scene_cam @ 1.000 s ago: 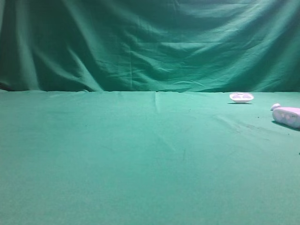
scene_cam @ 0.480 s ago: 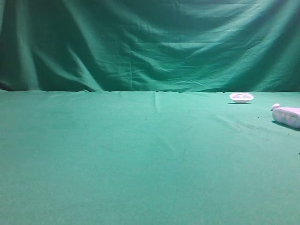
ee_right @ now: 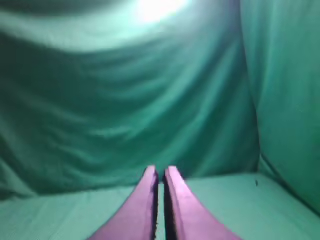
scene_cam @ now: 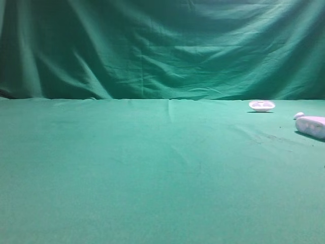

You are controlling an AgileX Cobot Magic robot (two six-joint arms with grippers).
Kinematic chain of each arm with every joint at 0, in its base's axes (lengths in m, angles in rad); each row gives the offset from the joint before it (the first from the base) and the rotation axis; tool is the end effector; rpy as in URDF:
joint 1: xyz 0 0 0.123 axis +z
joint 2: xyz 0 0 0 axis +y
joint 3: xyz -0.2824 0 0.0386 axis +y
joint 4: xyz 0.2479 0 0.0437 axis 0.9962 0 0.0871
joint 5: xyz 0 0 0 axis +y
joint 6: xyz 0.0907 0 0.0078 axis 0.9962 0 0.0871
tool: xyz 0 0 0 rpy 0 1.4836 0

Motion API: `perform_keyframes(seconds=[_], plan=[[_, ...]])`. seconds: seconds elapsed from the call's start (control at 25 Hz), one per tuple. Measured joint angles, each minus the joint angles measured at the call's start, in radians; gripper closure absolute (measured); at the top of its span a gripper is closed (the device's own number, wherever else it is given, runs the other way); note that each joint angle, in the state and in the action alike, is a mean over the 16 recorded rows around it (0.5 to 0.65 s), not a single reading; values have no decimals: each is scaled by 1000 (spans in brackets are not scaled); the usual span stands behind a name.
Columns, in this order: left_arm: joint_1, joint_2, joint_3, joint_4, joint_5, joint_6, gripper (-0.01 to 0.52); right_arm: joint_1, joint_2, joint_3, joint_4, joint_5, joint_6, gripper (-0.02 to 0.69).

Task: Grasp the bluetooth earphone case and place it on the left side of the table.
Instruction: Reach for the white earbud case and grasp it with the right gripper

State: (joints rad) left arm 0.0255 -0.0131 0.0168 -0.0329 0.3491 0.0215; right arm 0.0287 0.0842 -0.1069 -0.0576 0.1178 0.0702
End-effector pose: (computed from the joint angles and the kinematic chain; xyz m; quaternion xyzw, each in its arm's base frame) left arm 0.0530 0.0003 0.1767 -0.0105 0.7944 0.0004 0.6073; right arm 0.0597 0.0011 0.2337 -0.0032 0.7098 0.0123 0.7043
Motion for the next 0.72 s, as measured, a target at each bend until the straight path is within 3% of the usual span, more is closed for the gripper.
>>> perform_keyframes(seconds=[0.24,0.44,0.72], plan=[[0,0,0,0,0,0,514,0,198,-163,30,245,-7,665],[0,0,0,0,0,0,514,6,414,-288,103,453,-94,665],[0,0,0,0,0,0,514,80,708,-396,186,534,-242,665]])
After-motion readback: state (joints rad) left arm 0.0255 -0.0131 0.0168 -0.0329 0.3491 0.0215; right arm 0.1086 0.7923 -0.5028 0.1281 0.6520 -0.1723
